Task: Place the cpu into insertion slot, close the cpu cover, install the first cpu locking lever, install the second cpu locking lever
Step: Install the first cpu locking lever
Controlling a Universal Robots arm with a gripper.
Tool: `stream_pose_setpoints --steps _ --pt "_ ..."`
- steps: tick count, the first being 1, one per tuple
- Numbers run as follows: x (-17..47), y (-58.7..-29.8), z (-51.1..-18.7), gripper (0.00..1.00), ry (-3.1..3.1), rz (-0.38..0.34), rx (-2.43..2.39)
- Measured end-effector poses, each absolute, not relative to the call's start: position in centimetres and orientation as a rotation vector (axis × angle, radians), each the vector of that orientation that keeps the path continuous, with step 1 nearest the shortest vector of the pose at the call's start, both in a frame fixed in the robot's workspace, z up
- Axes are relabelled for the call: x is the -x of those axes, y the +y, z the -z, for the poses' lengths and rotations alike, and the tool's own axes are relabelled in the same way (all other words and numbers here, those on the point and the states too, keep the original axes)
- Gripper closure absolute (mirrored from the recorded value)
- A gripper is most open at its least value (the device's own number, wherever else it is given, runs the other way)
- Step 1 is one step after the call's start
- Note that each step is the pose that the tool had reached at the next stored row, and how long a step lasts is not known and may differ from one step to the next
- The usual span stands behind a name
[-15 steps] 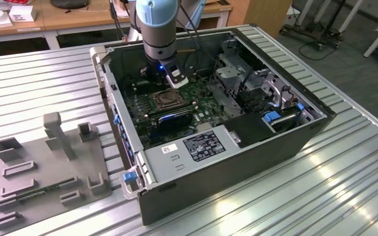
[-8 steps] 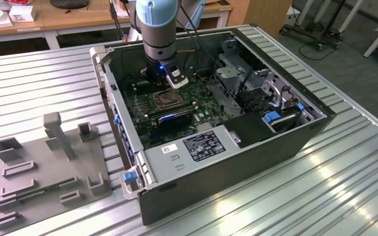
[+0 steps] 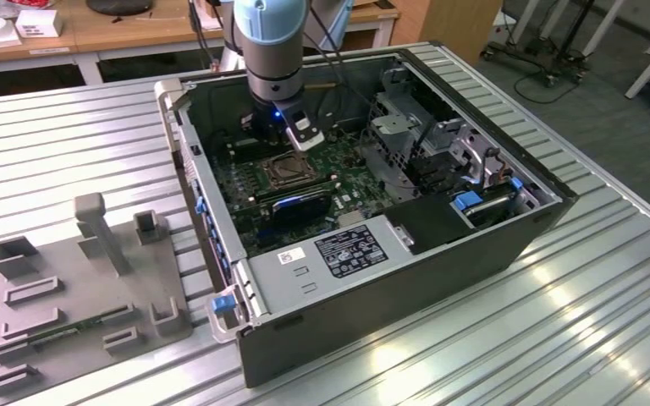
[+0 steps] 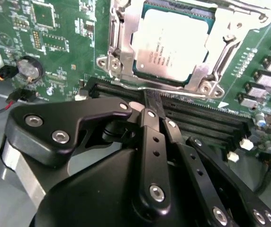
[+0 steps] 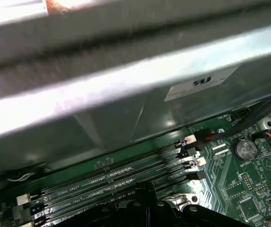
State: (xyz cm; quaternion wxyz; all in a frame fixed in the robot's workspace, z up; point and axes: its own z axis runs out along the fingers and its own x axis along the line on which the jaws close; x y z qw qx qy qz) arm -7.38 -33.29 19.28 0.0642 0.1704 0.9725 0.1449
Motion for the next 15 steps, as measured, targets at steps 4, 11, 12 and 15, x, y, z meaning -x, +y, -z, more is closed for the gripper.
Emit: stream_pose_setpoints --steps 4,11,12,15 --pt "7.4 -33.3 -19.9 0.89 2.937 -0.437 -0.515" --pt "7.4 -33.3 -20.9 0.89 2.937 -0.437 -0.515" --pt "7.4 -33.3 -21.1 0.89 2.937 -0.436 -0.515" --pt "7.4 -33.3 -21.2 0.89 2.937 -0.437 -0.514"
